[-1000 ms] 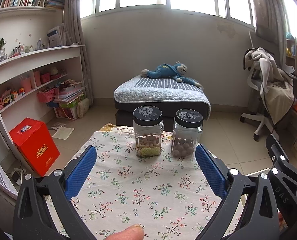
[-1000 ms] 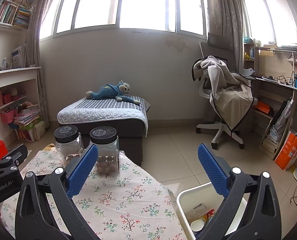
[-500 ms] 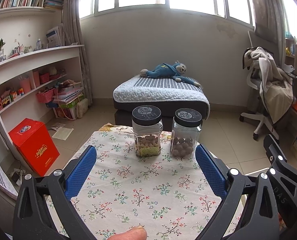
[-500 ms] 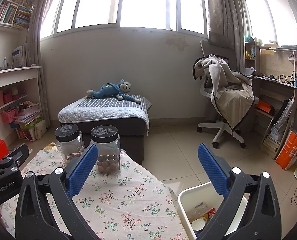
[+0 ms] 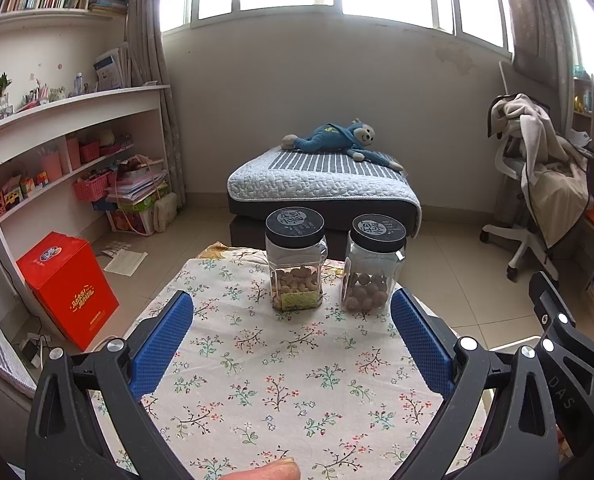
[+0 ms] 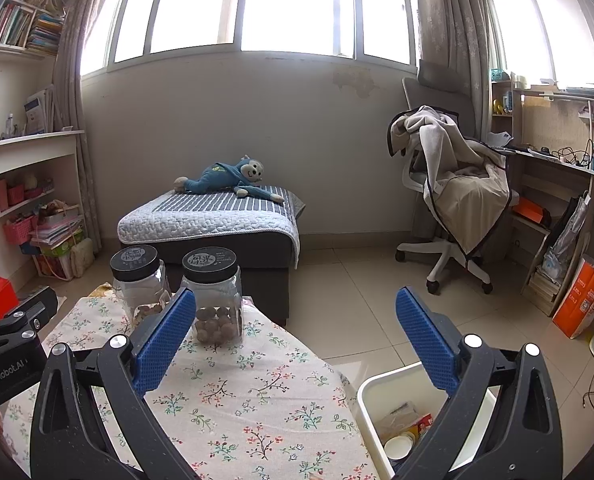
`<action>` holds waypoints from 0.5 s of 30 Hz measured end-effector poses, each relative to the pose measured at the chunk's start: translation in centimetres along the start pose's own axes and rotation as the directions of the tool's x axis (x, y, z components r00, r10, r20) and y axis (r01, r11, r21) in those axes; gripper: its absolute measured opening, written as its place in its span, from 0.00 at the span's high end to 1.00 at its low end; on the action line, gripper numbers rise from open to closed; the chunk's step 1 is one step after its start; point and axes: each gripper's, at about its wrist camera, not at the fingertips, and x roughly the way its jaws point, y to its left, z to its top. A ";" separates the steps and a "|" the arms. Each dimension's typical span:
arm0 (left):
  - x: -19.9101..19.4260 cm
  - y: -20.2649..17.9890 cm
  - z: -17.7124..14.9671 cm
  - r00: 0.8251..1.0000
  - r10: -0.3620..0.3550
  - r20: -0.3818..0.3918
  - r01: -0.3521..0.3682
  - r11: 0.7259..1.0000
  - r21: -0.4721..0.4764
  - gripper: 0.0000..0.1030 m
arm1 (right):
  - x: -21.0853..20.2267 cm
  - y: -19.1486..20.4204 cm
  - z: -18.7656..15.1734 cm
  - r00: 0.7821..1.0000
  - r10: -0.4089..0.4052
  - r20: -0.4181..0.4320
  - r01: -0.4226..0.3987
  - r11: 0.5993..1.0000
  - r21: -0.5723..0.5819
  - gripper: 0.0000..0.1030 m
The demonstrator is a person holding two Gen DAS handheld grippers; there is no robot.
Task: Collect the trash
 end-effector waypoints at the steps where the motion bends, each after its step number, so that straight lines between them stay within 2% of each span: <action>1: 0.0 0.0 0.0 1.000 0.000 0.000 0.000 1.000 0.000 0.07 | 0.1 0.0 0.1 1.000 0.000 -0.001 0.000 1.000 0.000 0.07; 15: 0.2 0.0 -0.2 1.000 0.004 -0.005 -0.004 1.000 0.001 0.07 | 0.0 -0.1 0.0 1.000 0.007 -0.004 -0.007 1.000 -0.004 0.07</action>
